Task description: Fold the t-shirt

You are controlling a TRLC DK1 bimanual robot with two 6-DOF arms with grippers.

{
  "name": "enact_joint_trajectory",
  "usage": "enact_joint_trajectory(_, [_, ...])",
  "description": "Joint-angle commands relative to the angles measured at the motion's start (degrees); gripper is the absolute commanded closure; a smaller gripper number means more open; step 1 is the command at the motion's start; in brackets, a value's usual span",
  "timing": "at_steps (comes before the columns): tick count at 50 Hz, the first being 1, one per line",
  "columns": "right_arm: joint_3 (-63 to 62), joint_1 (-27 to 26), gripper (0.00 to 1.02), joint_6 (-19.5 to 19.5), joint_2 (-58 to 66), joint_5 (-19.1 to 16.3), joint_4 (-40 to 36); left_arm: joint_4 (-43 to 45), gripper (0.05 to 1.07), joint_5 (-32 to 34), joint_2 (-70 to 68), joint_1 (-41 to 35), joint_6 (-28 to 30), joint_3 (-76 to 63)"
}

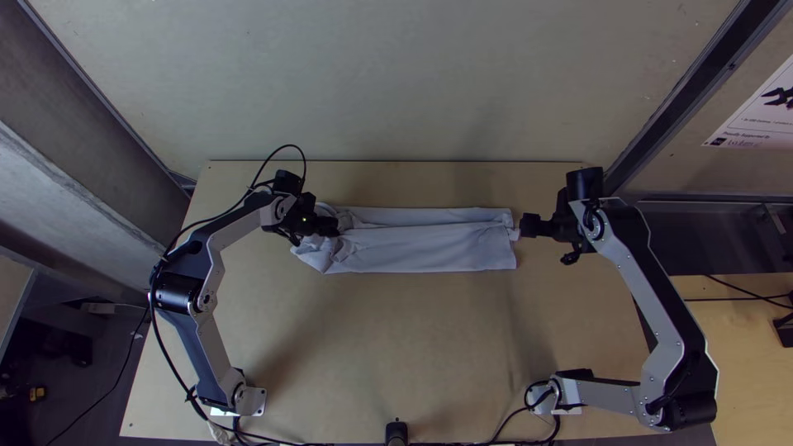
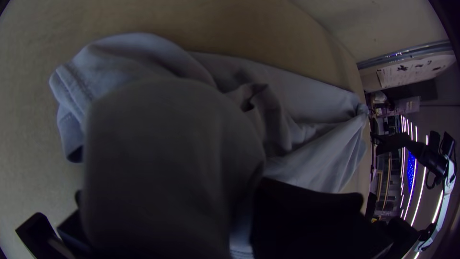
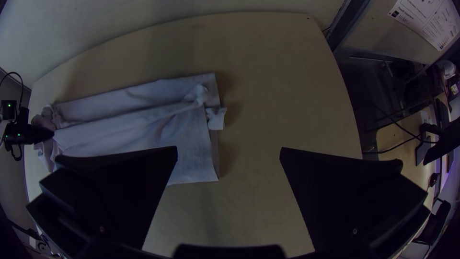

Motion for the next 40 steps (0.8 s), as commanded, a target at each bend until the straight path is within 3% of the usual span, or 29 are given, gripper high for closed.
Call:
enact_joint_trajectory(1, [-1.5,-0.1,0.04,0.0,-1.9,-0.2,0.4,-3.3,1.05,-2.3,1.5,-0.2,-2.2,-4.2])
enact_joint_trajectory(13, [-2.1,0.0,0.04,0.3,-1.7,-0.2,2.2,-6.5,1.05,-9.4,-3.8,4.7,1.1,-3.0])
enact_joint_trajectory(40, [-3.5,-1.1,0.04,1.4,-1.0,-0.1,6.6,-21.4,1.05,-21.5,-3.5,26.5,22.4,12.5])
